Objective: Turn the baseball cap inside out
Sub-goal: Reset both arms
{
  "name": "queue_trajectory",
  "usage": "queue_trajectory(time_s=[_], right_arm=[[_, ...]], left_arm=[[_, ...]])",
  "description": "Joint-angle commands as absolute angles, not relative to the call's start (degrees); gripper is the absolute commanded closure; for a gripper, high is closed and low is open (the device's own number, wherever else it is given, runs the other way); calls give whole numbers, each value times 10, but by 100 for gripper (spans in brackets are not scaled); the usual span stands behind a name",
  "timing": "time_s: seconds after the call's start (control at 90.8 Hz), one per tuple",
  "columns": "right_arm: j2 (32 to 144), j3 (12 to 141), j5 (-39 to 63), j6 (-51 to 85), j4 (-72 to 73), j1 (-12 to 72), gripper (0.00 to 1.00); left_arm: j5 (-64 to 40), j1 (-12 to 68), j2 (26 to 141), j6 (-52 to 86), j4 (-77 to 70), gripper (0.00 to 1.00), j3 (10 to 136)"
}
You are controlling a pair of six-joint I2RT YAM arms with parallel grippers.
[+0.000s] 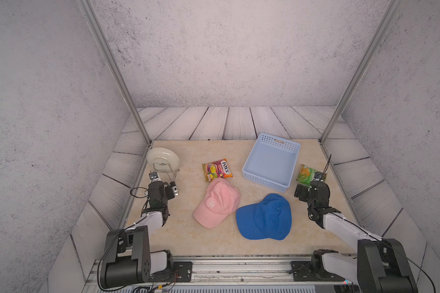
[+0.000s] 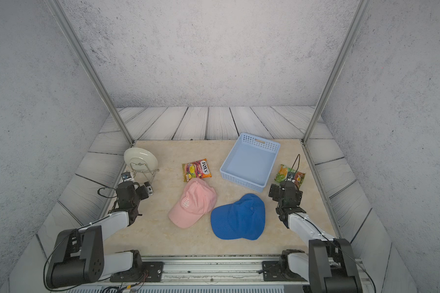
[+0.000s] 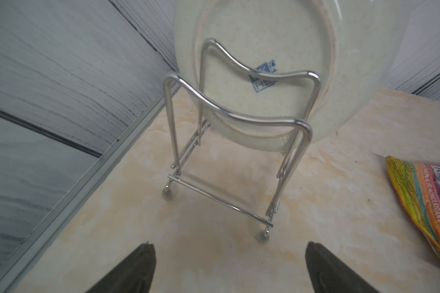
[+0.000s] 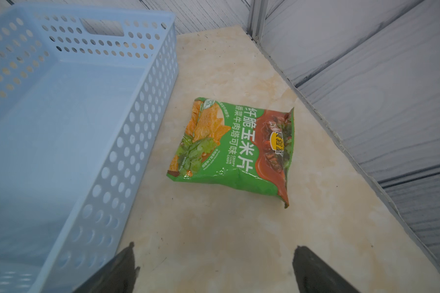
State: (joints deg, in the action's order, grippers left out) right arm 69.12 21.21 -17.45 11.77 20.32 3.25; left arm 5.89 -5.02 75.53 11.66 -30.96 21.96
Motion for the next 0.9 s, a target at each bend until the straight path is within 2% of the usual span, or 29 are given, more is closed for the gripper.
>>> queue_trajectory(time_s=[0.0, 0.088, 0.176, 0.209, 0.297, 0.385, 0.495, 0.683, 0.771, 0.892], right_arm=[[739, 185, -195, 51, 422, 32, 0], [789, 193, -161, 55, 461, 26, 0], [873, 196, -120, 36, 548, 26, 0], [909, 201, -118, 33, 594, 25, 0], [872, 259, -117, 47, 411, 24, 0], [903, 226, -124, 38, 535, 22, 0], [880, 255, -126, 43, 436, 22, 0], [903, 238, -116, 34, 510, 22, 0], [898, 250, -120, 40, 472, 22, 0], [903, 241, -120, 38, 501, 22, 0]], left_arm=[[52, -44, 812, 78, -453, 2, 212], [34, -27, 884, 45, -541, 2, 217], [47, -11, 869, 35, -425, 2, 262], [62, -6, 878, 30, -444, 2, 262], [82, 2, 884, 28, -454, 2, 258], [85, 3, 878, 29, -441, 2, 261], [85, 3, 875, 30, -434, 2, 262], [86, 3, 874, 30, -432, 2, 264], [86, 3, 874, 30, -430, 2, 263], [85, 3, 874, 30, -430, 2, 264]])
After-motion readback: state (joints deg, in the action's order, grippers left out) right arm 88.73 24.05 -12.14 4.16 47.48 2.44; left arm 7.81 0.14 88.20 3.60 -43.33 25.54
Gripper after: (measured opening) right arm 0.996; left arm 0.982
